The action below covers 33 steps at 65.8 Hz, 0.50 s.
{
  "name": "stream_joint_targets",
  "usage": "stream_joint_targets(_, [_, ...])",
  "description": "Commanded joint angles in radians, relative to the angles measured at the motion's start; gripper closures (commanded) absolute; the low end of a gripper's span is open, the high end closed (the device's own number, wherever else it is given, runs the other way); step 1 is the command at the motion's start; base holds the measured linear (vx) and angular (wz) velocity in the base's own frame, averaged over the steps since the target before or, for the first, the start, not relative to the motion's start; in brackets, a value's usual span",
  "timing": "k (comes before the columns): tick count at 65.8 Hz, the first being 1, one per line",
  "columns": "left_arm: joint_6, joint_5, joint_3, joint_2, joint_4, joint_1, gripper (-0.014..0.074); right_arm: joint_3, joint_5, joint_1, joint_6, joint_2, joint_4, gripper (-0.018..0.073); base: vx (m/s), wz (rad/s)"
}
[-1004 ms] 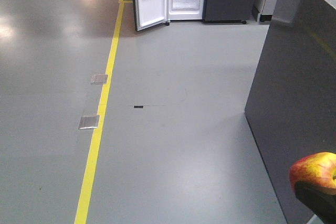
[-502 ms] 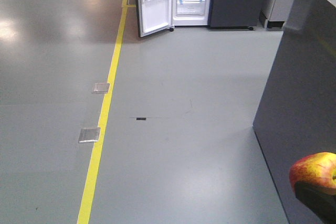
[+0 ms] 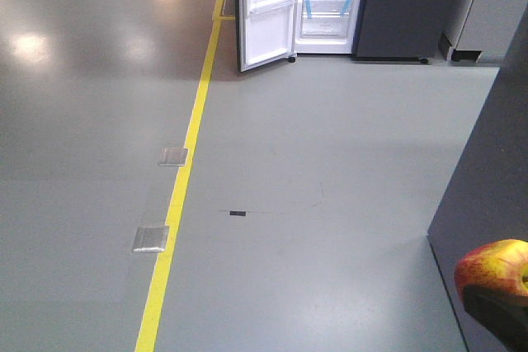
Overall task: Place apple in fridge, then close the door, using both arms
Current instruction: 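Drive the base toward the open white refrigerator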
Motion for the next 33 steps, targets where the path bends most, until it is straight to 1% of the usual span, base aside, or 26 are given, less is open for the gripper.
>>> stream_joint_targets(1, [0.000,-0.071,0.028,-0.017,0.000,0.002,0.0602,-0.025,-0.067,-0.002,0.000,0.002,0.002,0.0215,0.32,0.03])
stream_joint_targets(33, [0.000,-0.071,0.028,-0.017,0.000,0.002,0.0602,-0.025,-0.067,-0.002,0.000,0.002,0.002,0.0215,0.34,-0.01])
